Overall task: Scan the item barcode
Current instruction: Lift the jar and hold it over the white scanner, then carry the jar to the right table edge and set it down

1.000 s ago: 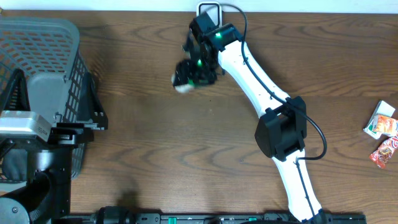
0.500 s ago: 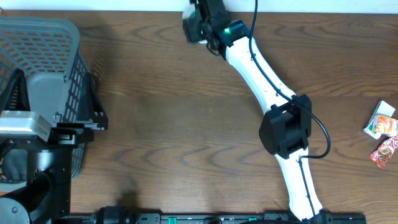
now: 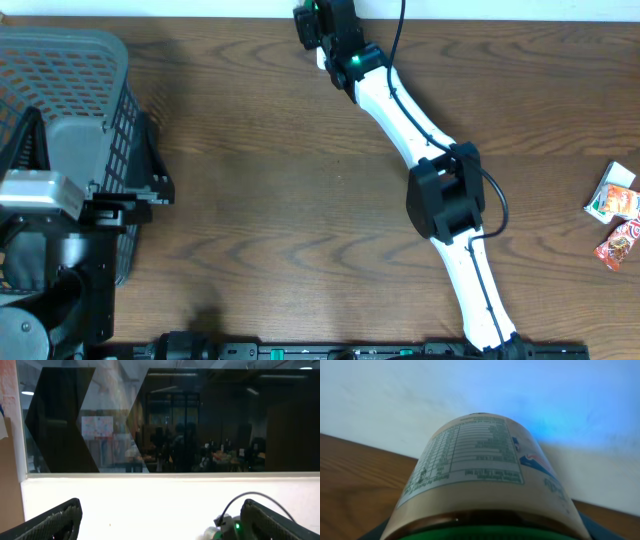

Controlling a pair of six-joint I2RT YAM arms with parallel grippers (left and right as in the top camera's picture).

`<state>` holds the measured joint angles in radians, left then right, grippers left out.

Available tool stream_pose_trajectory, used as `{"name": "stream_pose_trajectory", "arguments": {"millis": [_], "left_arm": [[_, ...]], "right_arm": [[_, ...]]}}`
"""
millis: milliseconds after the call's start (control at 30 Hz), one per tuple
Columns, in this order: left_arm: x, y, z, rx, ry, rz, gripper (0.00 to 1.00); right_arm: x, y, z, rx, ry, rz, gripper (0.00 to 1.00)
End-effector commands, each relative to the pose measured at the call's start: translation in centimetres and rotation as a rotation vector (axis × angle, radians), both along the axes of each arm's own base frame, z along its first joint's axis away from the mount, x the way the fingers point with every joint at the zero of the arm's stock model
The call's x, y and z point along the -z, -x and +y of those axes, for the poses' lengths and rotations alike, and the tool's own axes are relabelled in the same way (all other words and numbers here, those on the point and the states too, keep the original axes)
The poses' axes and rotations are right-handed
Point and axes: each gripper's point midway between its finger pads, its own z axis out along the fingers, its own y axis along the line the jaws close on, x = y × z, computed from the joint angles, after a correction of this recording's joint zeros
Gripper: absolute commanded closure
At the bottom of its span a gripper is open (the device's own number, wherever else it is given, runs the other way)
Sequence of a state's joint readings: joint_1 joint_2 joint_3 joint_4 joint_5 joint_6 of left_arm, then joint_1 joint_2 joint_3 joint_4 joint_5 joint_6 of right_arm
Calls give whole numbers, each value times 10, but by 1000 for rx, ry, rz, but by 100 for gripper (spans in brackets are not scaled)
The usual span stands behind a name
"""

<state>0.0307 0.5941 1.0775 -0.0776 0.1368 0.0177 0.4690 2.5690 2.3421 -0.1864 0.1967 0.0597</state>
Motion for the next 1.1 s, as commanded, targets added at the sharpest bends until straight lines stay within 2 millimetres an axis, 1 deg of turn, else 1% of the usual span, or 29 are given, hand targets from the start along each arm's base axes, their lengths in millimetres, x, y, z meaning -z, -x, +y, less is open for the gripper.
{"name": "stream_pose_trajectory", "arguments": {"millis": [0,100,200,300,433,500,567,600,633,700,733,767,800,833,867,900,1000,1067], "left_arm": [[2,-7,-3,21,11,14,1],[7,-17,-3,20,12,40,1],[12,-25,-2,20,13,61,1],[16,-31,-2,21,14,78,1],[17,-33,-2,20,14,83,1],[16,-33,-2,21,14,79,1],[16,-33,-2,20,14,78,1],[16,-33,-2,21,14,78,1],[16,-33,-2,21,14,79,1],[16,-33,-2,21,14,79,1],[16,-33,-2,21,14,79,1],[16,-33,-2,21,14,76,1],[16,-33,-2,21,14,76,1],[15,-33,-2,21,14,75,1],[15,-33,-2,21,14,73,1],[14,-32,-2,21,13,71,0],[14,-32,-2,21,14,69,1],[13,-31,-2,21,14,66,1]], "right_arm": [[7,-14,-21,55,16,-17,55],[15,-18,-28,66,20,-10,57],[14,-20,-32,73,16,-17,57],[14,-21,-33,75,12,-18,57],[20,-18,-34,91,-10,19,57],[19,-15,-35,93,-8,34,56],[7,-10,-38,94,-2,43,55],[-3,-7,-39,94,-2,45,56],[-16,-3,-42,95,0,46,56],[-52,9,-53,112,5,43,56],[-64,14,-58,119,9,44,55],[-81,23,-67,132,19,53,55],[-92,31,-75,143,31,66,55],[-107,45,-90,165,52,94,55],[-115,57,-103,186,73,121,55],[-124,72,-122,218,97,161,55],[-136,115,-176,327,134,287,53],[-137,148,-223,421,149,396,53]]}}
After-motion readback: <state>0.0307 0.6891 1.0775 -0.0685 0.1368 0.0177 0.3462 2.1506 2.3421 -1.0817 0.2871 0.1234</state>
